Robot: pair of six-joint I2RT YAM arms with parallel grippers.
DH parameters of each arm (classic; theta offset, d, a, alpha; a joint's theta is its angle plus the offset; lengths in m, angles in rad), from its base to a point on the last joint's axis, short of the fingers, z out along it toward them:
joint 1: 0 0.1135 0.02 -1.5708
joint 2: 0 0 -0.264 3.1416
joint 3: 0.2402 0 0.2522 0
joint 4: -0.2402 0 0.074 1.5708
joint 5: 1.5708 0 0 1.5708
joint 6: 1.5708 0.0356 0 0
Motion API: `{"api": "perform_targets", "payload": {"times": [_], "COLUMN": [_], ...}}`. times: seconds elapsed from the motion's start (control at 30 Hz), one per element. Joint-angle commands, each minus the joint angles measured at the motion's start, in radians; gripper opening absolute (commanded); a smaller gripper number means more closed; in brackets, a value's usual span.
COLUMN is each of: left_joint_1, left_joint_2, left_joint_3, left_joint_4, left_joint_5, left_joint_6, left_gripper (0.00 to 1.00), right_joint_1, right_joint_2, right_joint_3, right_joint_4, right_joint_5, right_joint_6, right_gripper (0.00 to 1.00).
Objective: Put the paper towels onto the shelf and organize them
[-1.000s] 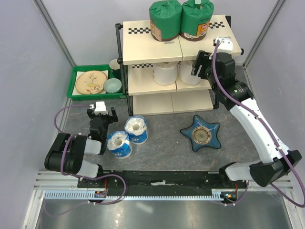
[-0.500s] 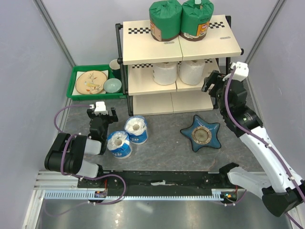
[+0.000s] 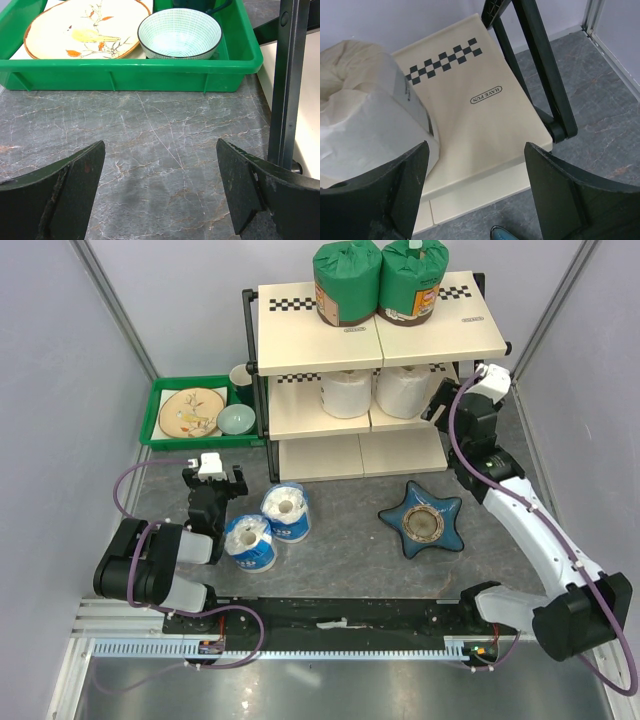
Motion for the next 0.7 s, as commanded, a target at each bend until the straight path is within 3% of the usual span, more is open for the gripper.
{"api": "perform_targets", "payload": {"times": [0.0, 0.67], "left_joint_1": [0.006, 0.006], "left_joint_2": [0.003, 0.003], "left_joint_3": [0.015, 0.015], "left_joint_4": [0.043, 0.043], "left_joint_5": [0.002, 0.002], "left_joint_6": [0.011, 0.009], "left_gripper": [0.99, 0.99], "right_joint_1": [-0.023, -0.085], "right_joint_2": [0.029, 0.102], "right_joint_3": [0.037, -0.010], "right_joint_4": [0.073, 0.235], "right_joint_5": [0.002, -0.175], "right_joint_6": [-0.001, -0.018], "right_gripper": [0.85, 0.88]}}
